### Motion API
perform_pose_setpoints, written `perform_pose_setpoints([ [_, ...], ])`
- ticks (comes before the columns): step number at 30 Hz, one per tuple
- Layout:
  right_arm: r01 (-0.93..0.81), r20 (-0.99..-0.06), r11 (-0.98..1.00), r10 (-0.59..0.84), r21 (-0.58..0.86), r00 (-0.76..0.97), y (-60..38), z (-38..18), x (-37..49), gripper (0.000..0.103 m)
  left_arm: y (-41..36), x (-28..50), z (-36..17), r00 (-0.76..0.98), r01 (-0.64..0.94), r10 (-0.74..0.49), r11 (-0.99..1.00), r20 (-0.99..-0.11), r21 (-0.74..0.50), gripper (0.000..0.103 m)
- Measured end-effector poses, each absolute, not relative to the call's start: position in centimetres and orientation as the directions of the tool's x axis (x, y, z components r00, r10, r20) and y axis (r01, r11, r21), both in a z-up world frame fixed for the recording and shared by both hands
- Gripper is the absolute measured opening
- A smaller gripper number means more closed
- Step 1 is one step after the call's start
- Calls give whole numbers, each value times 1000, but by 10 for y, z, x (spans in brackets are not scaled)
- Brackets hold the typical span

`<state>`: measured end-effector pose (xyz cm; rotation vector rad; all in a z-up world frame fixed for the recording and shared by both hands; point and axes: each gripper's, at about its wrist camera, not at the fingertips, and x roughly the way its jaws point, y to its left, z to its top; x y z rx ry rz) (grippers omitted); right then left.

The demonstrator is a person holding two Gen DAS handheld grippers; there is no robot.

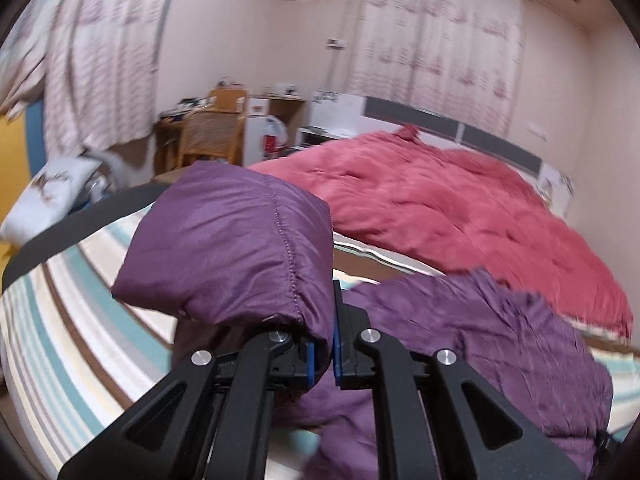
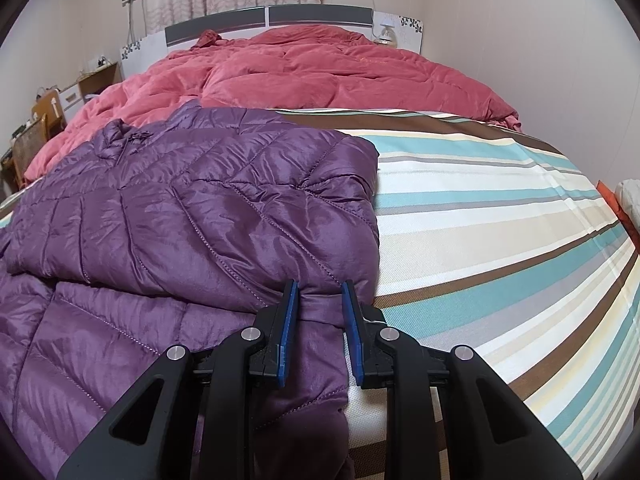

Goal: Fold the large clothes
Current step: 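Lift the sleeve with the left gripper, lay it across the body, open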

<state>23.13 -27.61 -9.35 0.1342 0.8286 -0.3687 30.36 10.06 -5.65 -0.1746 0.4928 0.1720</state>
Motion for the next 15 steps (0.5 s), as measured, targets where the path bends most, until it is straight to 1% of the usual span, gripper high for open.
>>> perform_pose_setpoints([
  [7, 371, -741, 929, -252, -4, 622, -279, -94, 231, 23, 19, 305, -48, 872, -64, 44, 998, -488, -24, 5],
  [11, 371, -741, 929, -239, 15, 628, -282, -94, 230, 23, -27, 306, -50, 860, 31, 12, 997, -510, 77, 5],
  [15, 370, -741, 929, -232, 24, 630, -285, -95, 229, 23, -73, 304, -55, 846, 144, -11, 967, -533, 209, 6],
])
